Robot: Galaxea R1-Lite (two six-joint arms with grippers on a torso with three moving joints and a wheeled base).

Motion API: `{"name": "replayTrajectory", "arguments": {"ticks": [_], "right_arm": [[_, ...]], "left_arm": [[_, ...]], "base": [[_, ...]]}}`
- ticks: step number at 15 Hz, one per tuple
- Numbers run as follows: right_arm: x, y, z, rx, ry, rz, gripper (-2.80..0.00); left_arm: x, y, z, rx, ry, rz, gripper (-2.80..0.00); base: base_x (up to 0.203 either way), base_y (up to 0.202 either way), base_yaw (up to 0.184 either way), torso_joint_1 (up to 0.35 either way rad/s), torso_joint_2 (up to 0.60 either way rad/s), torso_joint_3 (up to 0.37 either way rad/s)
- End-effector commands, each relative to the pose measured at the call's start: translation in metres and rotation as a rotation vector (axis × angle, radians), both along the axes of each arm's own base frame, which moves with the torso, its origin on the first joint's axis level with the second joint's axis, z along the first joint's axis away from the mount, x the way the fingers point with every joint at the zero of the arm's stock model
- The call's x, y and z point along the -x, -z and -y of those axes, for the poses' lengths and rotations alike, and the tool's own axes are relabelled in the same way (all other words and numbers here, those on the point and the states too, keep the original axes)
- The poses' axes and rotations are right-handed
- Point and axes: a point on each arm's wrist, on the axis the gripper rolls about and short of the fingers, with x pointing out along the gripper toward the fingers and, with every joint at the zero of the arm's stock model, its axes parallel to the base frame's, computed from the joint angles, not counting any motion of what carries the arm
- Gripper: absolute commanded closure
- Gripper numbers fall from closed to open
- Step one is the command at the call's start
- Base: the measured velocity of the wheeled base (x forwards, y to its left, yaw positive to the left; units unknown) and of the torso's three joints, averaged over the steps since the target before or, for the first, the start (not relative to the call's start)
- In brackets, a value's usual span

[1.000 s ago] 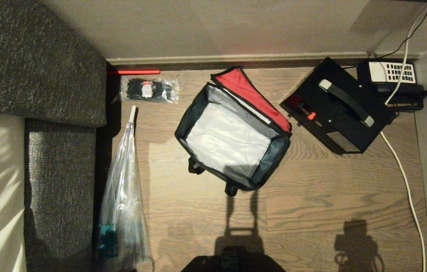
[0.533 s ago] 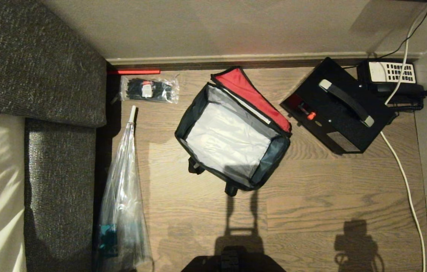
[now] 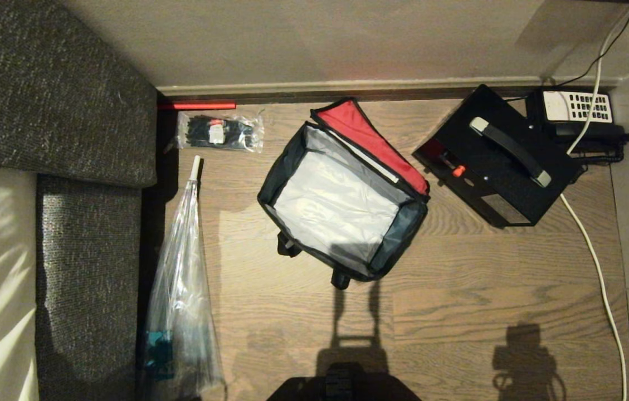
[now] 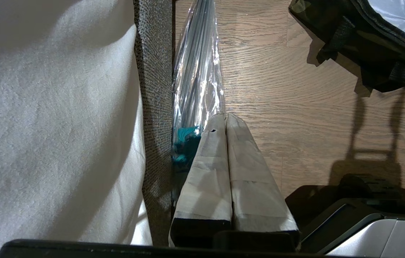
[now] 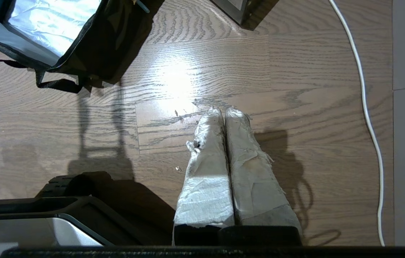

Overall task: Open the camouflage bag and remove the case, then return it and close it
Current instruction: Grip the handle again

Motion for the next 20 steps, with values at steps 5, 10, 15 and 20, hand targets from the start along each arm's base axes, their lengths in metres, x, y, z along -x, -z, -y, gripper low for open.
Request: {"name": "replayTrajectory", "arguments": {"ticks": [5,10,15,20], "right_arm": [[-0.0009,0.0038,0.0000,0.000,0.000,-0.011,0.00],[-0.0010,0.0038,0.0000,0.000,0.000,-0.012,0.00],[-0.0009,0.0037,0.0000,0.000,-0.001,-0.011,0.00],[-0.0008,0.0034,0.0000,0.000,-0.001,-0.010,0.00]], "left_arm": [[0.0000,0.0001,0.0000,0.000,0.000,0.000,0.00],[0.0000,0.0001,0.0000,-0.001,0.000,0.000,0.00],[0.0000,0.0001,0.0000,-0.001,0.000,0.000,0.00],[0.0000,0.0001,0.0000,0.001,0.000,0.000,0.00]], "base": [[0.000,0.000,0.000,0.000,0.00,0.000],[0.000,0.000,0.000,0.000,0.00,0.000],[0.000,0.000,0.000,0.000,0.00,0.000],[0.000,0.000,0.000,0.000,0.00,0.000]]}}
